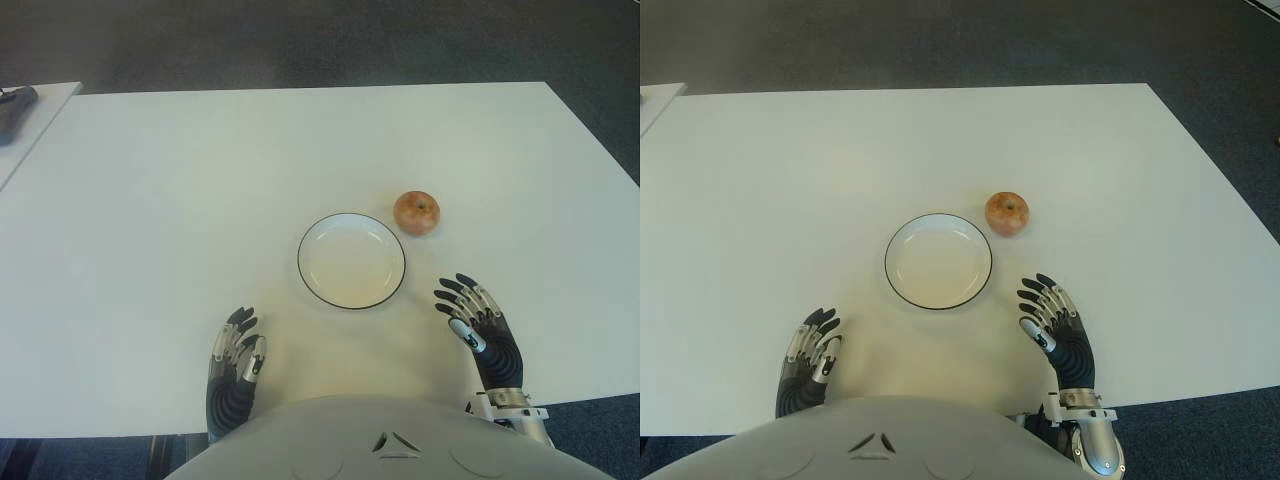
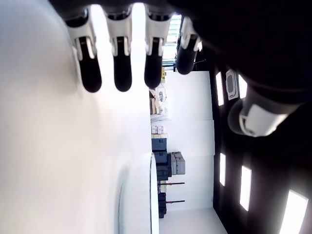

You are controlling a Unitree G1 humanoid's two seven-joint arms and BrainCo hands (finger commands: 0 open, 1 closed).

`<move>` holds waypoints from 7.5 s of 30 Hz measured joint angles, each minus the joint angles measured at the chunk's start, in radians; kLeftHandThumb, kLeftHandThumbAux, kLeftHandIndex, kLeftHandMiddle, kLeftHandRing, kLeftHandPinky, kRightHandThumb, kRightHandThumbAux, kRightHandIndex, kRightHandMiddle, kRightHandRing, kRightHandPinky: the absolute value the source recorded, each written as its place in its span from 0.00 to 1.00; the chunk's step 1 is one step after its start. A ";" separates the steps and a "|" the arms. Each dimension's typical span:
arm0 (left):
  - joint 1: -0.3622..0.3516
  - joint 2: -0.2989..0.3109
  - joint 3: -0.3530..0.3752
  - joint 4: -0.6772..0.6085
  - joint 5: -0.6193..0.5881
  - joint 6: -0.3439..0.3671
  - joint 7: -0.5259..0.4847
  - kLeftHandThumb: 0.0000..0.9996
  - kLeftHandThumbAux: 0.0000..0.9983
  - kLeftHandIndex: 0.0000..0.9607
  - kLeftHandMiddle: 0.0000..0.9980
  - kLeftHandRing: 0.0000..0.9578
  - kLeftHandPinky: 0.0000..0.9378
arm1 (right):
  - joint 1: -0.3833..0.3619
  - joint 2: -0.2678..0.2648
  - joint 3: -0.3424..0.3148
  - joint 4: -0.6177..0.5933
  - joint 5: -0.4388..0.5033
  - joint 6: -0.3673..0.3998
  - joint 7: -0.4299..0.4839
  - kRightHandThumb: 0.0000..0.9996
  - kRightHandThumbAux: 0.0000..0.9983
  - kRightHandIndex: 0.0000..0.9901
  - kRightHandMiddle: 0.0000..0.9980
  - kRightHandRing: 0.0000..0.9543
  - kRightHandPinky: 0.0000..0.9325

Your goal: Put the apples into the plate.

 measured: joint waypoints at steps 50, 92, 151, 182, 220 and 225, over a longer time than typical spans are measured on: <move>-0.004 -0.008 -0.032 -0.023 0.060 0.055 0.037 0.15 0.48 0.15 0.19 0.22 0.27 | -0.365 -0.277 -0.169 0.097 -0.617 -0.197 -0.247 0.47 0.54 0.10 0.14 0.12 0.11; -0.021 -0.007 -0.060 -0.012 0.081 0.036 0.079 0.16 0.48 0.15 0.19 0.22 0.27 | -1.087 -0.487 0.212 0.718 -1.004 -0.041 -0.470 0.48 0.48 0.08 0.08 0.06 0.09; -0.021 -0.006 -0.066 -0.012 0.062 0.036 0.079 0.18 0.49 0.15 0.18 0.22 0.27 | -1.212 -0.472 0.453 1.013 -0.960 -0.070 -0.658 0.50 0.54 0.05 0.12 0.09 0.10; -0.020 -0.006 -0.073 -0.013 0.060 0.036 0.079 0.18 0.49 0.15 0.18 0.21 0.26 | -1.185 -0.508 0.489 1.028 -0.925 -0.133 -0.646 0.47 0.53 0.05 0.13 0.10 0.12; -0.030 0.003 -0.061 0.002 0.021 -0.011 0.059 0.15 0.49 0.16 0.18 0.22 0.27 | -1.080 -0.631 0.480 0.926 -0.879 -0.171 -0.533 0.45 0.53 0.05 0.15 0.14 0.17; -0.037 0.004 -0.060 0.007 0.010 -0.020 0.049 0.16 0.48 0.17 0.18 0.22 0.27 | -1.055 -0.650 0.468 0.901 -0.877 -0.169 -0.517 0.44 0.54 0.07 0.17 0.18 0.22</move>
